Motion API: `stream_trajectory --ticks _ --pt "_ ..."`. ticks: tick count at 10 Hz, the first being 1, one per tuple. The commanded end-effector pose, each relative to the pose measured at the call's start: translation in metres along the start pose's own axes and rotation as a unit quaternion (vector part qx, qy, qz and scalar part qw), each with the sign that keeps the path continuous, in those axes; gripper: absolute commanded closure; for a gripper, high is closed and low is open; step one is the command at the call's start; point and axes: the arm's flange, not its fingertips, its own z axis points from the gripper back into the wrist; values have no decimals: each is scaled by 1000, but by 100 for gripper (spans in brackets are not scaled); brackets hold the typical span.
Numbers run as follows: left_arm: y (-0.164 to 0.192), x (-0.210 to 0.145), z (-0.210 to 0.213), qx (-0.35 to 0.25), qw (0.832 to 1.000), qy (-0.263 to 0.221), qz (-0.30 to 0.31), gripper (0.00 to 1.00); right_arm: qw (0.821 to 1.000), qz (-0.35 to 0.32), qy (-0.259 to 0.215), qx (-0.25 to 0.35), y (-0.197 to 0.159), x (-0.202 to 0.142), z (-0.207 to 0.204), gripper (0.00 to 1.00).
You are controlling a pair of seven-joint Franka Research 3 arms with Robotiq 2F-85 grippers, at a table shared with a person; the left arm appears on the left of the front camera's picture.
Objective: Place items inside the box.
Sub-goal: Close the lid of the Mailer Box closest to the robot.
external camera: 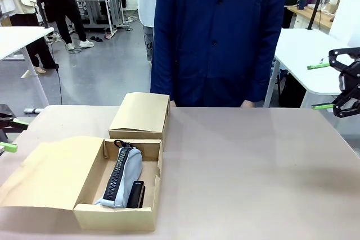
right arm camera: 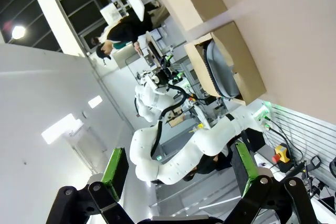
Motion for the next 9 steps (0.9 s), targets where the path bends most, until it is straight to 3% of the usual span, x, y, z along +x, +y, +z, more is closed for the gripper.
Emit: stream_trajectory --ticks 1,3,5,9 --pt "8 -20 15 -40 999 12 -31 0 1000 12 3 10 1 -1 1 0" --pt "6 -38 4 -55 996 71 -25 0 1000 12 3 10 1 -1 1 0" --pt "6 -51 -15 -73 993 89 -8 0 1000 12 3 10 1 -1 1 0" --pt "0 -56 -56 -120 992 38 -2 0 1000 12 3 10 1 -1 1 0"
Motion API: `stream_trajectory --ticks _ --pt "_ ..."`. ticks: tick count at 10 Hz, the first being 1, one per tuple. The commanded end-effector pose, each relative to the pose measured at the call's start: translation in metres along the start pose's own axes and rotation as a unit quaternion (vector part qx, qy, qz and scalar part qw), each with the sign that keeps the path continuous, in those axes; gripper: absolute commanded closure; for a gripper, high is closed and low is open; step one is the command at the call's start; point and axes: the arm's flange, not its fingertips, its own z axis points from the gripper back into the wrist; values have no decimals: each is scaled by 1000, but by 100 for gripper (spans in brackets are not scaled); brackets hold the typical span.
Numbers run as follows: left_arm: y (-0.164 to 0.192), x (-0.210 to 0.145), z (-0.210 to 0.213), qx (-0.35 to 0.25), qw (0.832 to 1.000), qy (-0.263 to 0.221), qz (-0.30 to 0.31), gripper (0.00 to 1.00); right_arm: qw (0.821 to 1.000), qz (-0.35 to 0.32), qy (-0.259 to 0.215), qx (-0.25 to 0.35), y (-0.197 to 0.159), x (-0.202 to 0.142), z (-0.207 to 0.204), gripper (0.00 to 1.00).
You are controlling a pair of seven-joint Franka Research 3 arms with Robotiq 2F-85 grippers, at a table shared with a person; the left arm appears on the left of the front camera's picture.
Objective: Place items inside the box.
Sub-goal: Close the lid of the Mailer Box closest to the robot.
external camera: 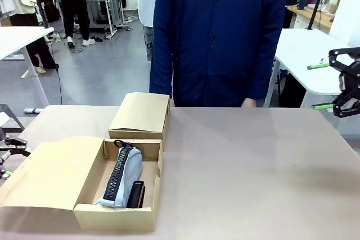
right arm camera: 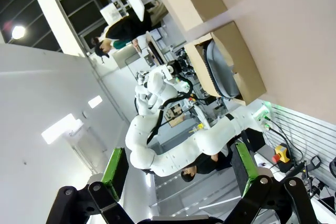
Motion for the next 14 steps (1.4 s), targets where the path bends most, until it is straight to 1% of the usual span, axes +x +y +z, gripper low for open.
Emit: stream_trajectory --ticks 1,3,5,6,7,8,9,11,12,14 --pt "-3 9 -15 -11 999 -37 -9 0 1000 12 3 10 1 -1 1 0" --pt "-10 27 -21 -25 992 -124 -13 0 1000 12 3 10 1 -1 1 0" --pt "-25 53 -21 -31 983 -180 -18 0 1000 12 3 10 1 -1 1 0" --pt "-35 69 -20 -23 977 -211 -27 0 1000 12 3 10 1 -1 1 0" --pt "-42 87 -20 -2 969 -247 -31 0 1000 12 3 10 1 -1 1 0" --pt "-48 103 -18 18 961 -276 -24 0 1000 12 3 10 1 -1 1 0" --pt "-53 121 -18 21 958 -284 -13 0 1000 12 3 10 1 -1 1 0" --pt "-63 149 -27 3 959 -283 -24 0 1000 12 3 10 1 -1 1 0" --pt "-65 160 -40 -5 964 -263 -24 0 1000 12 3 10 1 -1 1 0" --pt "-66 181 -89 -30 974 -223 -26 0 1000 12 3 10 1 -1 1 0"
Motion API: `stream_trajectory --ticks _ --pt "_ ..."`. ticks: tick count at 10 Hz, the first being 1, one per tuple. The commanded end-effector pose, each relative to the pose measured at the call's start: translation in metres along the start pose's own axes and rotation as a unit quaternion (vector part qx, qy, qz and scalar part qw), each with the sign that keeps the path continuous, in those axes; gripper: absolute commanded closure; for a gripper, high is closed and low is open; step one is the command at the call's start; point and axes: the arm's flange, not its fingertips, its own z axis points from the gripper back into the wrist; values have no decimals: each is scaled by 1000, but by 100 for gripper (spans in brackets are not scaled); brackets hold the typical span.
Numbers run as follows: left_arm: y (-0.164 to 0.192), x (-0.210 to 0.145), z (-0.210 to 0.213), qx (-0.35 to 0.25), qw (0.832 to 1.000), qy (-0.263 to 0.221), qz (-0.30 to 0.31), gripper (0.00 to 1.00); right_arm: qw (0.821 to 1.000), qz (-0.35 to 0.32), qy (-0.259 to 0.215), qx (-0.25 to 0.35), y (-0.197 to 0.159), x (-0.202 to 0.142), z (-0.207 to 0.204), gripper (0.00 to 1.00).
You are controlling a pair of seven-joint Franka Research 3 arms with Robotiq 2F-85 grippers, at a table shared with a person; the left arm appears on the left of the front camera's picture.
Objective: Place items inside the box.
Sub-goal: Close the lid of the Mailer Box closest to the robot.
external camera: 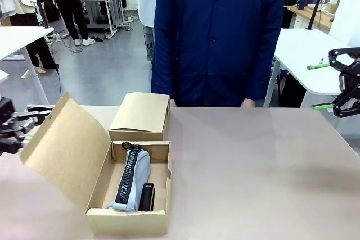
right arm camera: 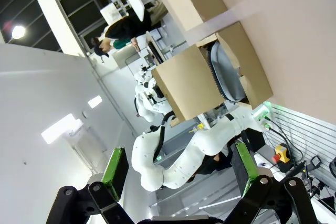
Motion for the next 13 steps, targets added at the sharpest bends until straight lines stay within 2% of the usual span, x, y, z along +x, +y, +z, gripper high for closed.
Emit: stream_trajectory --ticks 1,2,3,4,7,8,9,11,12,13 --pt "-22 -6 -72 -7 1000 15 19 0 1000 12 3 10 1 -1 1 0" --pt "-22 -7 -96 29 999 -31 21 0 1000 12 3 10 1 -1 1 0" --pt "-15 -15 -98 66 997 -21 38 0 1000 12 3 10 1 -1 1 0" --pt "23 -1 -49 -6 1000 4 10 0 1000 12 3 10 1 -1 1 0" --pt "23 -1 -49 -6 1000 4 10 0 1000 12 3 10 1 -1 1 0" --pt "30 -6 -59 4 1000 4 19 0 1000 12 3 10 1 -1 1 0" --pt "21 -3 -85 30 999 0 -28 0 1000 12 3 10 1 -1 1 0" --pt "7 1 -142 35 995 7 -89 0 1000 12 3 10 1 -1 1 0" --pt "-1 3 -160 22 995 -10 -97 0 1000 12 3 10 1 -1 1 0" --pt "-23 -4 -185 -16 997 1 -75 0 1000 12 3 10 1 -1 1 0"
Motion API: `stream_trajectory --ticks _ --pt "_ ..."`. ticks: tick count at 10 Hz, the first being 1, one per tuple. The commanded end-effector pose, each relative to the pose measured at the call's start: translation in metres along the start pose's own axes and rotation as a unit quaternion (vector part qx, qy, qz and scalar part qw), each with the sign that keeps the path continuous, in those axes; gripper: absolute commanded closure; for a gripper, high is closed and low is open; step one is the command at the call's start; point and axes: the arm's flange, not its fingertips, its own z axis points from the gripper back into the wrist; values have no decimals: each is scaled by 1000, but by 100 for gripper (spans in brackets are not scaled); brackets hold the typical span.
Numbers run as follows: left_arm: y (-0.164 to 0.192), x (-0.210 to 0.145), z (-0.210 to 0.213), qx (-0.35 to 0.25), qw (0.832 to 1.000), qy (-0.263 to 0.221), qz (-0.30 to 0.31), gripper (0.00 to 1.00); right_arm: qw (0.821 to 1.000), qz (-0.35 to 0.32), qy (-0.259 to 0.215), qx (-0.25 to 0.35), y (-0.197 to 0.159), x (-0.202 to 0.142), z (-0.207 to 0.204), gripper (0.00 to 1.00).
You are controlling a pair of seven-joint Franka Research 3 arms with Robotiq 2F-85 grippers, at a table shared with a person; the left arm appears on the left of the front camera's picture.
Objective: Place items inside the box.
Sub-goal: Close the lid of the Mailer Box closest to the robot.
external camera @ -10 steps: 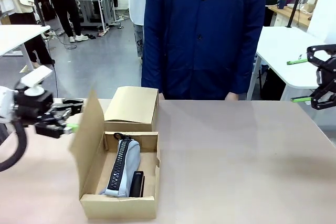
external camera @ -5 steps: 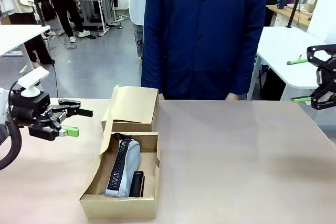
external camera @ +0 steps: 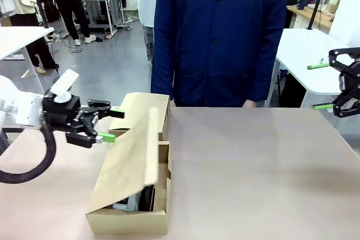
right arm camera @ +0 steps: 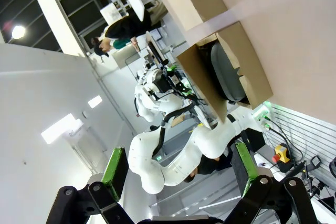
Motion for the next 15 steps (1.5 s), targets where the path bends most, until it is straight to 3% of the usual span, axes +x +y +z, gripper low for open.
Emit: stream_trajectory --ticks 1,5,11,14,15 --pt "-73 -3 -60 -31 999 -10 -9 0 1000 12 3 10 1 -1 1 0" --pt "-98 -22 -94 -62 995 70 -24 0 1000 12 3 10 1 -1 1 0" --pt "-93 -42 -106 -55 990 129 -26 0 1000 12 3 10 1 -1 1 0" --pt "-87 -24 -91 -46 996 77 -14 0 1000 12 3 10 1 -1 1 0" --pt "-82 -9 -77 -47 998 32 7 0 1000 12 3 10 1 -1 1 0"
